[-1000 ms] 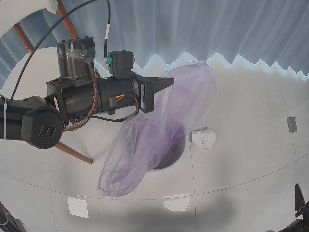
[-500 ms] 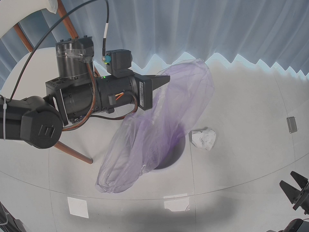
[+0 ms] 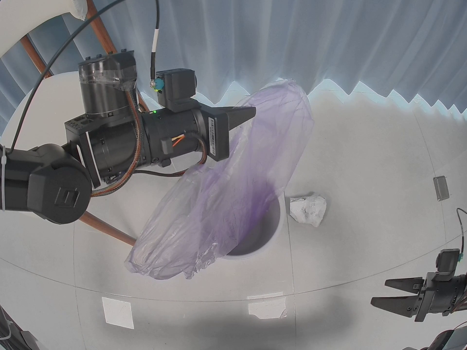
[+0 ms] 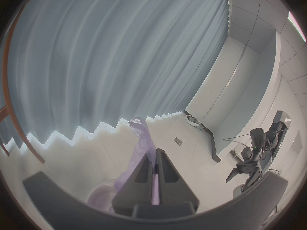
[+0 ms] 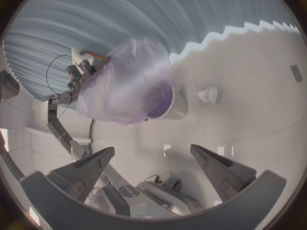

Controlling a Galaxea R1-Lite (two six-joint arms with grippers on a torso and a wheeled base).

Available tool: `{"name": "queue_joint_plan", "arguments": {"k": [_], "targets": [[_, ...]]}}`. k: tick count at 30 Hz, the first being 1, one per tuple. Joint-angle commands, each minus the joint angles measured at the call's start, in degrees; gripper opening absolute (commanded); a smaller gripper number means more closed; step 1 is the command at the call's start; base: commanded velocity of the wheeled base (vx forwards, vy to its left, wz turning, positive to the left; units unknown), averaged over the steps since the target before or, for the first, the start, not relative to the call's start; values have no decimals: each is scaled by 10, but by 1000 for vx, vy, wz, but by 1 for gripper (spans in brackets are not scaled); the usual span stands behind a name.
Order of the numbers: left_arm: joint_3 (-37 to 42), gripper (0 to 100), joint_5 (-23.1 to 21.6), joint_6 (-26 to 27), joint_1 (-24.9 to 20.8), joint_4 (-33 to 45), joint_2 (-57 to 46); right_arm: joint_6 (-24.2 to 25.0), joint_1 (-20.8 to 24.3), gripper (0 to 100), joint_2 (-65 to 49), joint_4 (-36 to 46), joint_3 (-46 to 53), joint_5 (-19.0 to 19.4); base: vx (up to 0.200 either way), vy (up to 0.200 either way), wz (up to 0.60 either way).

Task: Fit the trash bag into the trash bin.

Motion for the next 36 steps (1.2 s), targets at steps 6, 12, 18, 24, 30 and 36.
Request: {"name": "queue_joint_plan", "arguments": {"k": [6,12,18,24,30,36], "targets": [[0,0,0,0,-2,-8,-1,-9,23,100,200,-122,6,72,0,0,0],[0,0,1,0,-2,-8,0,-17,72,100,320,-251,5,85,0,0,0],[0,0,1,-1,-2,-8,-1,-41,125,100,447,-399,1,83,0,0,0],[1,0,0,-1,-2,-8,0,-28,186,100,522,-512,-3,82,0,0,0],[1,0,0,0,-2,-8,2,-24,229,100,589,-557,-51,74,0,0,0],[1,0,0,0,-2,-10,2,-15,259,100,628,-558,-108,62,0,0,0]]}}
